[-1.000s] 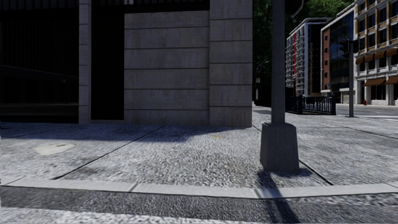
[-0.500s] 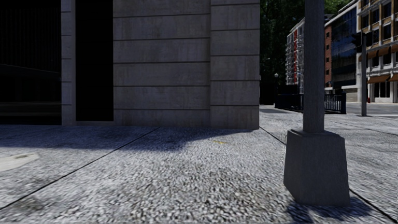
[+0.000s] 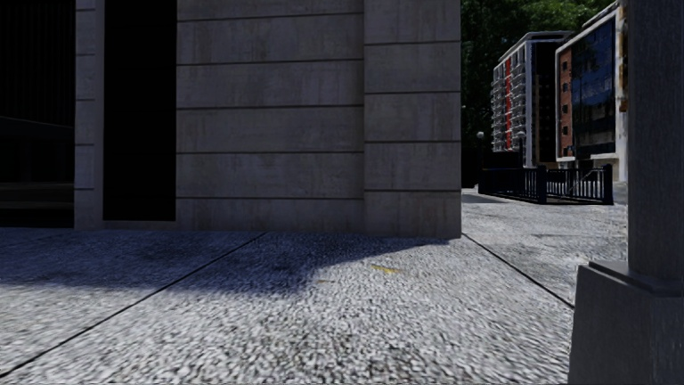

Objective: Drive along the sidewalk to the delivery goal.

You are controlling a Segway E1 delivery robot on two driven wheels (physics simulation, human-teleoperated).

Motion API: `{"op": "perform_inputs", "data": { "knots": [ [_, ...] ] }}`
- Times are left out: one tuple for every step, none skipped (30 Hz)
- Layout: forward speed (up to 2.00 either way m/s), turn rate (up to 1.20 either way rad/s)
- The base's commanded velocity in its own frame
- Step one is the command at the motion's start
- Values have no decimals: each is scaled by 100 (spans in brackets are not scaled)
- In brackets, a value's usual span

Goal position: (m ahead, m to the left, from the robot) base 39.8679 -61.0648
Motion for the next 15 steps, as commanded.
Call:
{"op": "perform_inputs", "data": {
  "knots": [
    [125, 0],
    [125, 0],
    [125, 0],
    [125, 0],
    [125, 0],
    [125, 0],
    [125, -6],
    [125, -12],
    [125, -18],
    [125, -18],
    [125, -21],
    [125, -22],
    [125, -22],
    [125, -22],
    [125, -22]
  ]
}}
